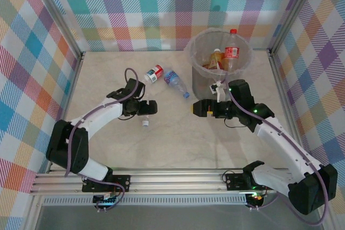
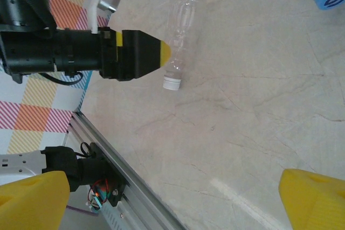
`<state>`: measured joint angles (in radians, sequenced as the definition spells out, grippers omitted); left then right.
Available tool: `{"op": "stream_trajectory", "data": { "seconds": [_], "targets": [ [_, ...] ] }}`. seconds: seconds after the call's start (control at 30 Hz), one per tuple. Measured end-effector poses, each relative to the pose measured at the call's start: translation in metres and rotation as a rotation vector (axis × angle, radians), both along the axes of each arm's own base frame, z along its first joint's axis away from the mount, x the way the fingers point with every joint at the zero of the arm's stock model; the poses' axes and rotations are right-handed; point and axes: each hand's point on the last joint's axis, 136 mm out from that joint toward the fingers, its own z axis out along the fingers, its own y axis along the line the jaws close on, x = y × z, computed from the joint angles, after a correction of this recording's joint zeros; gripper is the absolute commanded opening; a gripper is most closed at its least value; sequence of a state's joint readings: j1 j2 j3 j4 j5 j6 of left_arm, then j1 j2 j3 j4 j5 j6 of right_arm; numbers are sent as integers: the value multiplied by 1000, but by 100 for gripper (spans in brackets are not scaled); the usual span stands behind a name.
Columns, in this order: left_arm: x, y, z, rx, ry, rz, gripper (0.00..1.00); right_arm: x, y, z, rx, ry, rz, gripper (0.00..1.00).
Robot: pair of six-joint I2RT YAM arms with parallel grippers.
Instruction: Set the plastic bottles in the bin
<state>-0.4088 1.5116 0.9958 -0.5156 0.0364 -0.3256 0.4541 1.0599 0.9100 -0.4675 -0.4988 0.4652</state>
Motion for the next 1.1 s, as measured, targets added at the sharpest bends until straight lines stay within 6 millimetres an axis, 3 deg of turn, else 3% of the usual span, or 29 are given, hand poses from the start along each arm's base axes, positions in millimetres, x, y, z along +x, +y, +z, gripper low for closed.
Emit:
{"op": "stream_trajectory", "data": {
  "seconds": [0.27, 0.67, 1.1],
  "targets": [
    [12, -7, -27, 2, 24, -3, 95, 1, 2, -2, -3, 8, 3, 100],
    [11, -6, -42, 10, 35, -2, 86, 2, 3, -7, -13, 27, -11, 100],
    [4, -3, -50, 16, 54, -2, 61, 4, 4, -10, -20, 36, -14, 100]
  ]
}}
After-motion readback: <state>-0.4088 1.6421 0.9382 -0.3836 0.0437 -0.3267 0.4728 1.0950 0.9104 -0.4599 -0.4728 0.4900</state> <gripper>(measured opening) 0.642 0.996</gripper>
